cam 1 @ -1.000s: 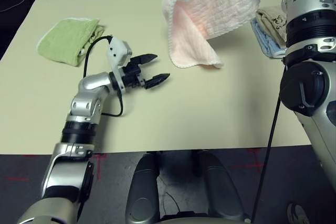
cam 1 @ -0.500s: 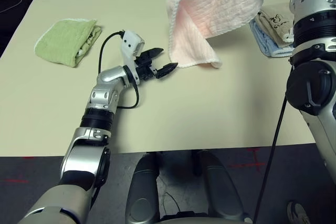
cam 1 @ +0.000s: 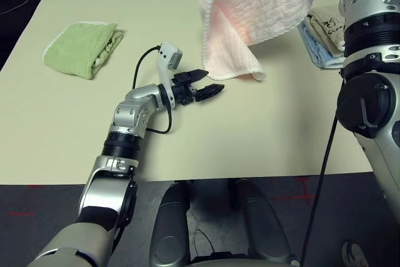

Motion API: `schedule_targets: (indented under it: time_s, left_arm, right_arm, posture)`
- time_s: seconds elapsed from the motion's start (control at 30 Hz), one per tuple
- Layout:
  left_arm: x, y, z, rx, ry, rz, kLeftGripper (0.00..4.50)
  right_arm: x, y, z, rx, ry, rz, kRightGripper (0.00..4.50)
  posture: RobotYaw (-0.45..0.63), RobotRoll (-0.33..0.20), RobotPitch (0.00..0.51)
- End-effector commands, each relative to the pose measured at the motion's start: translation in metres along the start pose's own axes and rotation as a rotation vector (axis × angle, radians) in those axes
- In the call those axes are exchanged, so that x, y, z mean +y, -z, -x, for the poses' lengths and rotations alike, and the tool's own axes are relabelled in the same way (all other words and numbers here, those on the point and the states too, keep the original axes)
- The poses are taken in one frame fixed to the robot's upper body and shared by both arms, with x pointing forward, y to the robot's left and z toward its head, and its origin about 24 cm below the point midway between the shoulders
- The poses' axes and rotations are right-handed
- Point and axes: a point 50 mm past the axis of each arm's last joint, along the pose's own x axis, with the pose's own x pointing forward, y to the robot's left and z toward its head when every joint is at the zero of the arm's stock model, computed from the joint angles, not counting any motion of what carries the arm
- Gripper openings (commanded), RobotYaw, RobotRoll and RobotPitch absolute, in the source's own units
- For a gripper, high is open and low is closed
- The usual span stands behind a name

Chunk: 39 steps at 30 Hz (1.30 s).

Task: Fold the towel and set it aside.

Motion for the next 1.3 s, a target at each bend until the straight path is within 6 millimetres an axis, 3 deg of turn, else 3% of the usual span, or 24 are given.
schedule_targets:
  time_s: [0.03, 0.2, 0.3, 0.5, 0.7, 1.07, 1.3]
  left_arm:
    - [0.001, 0.01, -0.003, 0.04, -0.011, 0.019, 4.5]
    - [0.002, 0.01, -0.002, 0.041, -0.017, 0.042, 4.5]
    - [0.003, 0.0, 0.01, 0.036, 0.013, 0.067, 4.5]
    - [0.0, -0.001, 0.03, 0.098, 0.062, 0.128, 4.5]
    - [0.014, -0.001, 0.037, 0.099, -0.042, 0.136, 4.5]
    - [0.015, 0.002, -0.011, 0.025, -0.099, 0.089, 4.5]
    - [0.01, 0.009, -0.019, 0.05, -0.061, 0.111, 4.5]
  right_arm:
    - [0.001, -0.014, -0.005, -0.042, -0.023, 0.031, 0.02]
    - [0.001, -0.014, -0.005, -0.041, -0.023, 0.033, 0.02]
    - [0.001, -0.014, -0.005, -0.039, -0.021, 0.033, 0.02]
    - [0.0, -0.014, -0.003, -0.038, -0.019, 0.033, 0.02]
    - [0.001, -0.016, -0.005, -0.046, -0.023, 0.033, 0.02]
    - [0.0, -0.035, -0.015, -0.11, -0.021, 0.043, 0.02]
    - [0.001, -0.031, -0.014, -0.101, -0.027, 0.038, 0.02]
  posture:
    - [-0.07, 0.0, 0.273]
    - [-0.07, 0.0, 0.274]
    - [-0.07, 0.0, 0.274]
    - [-0.07, 0.0, 0.276]
    - [-0.07, 0.0, 0.276]
    - [-0.09, 0.0, 0.277]
    - [-0.09, 0.0, 0.281]
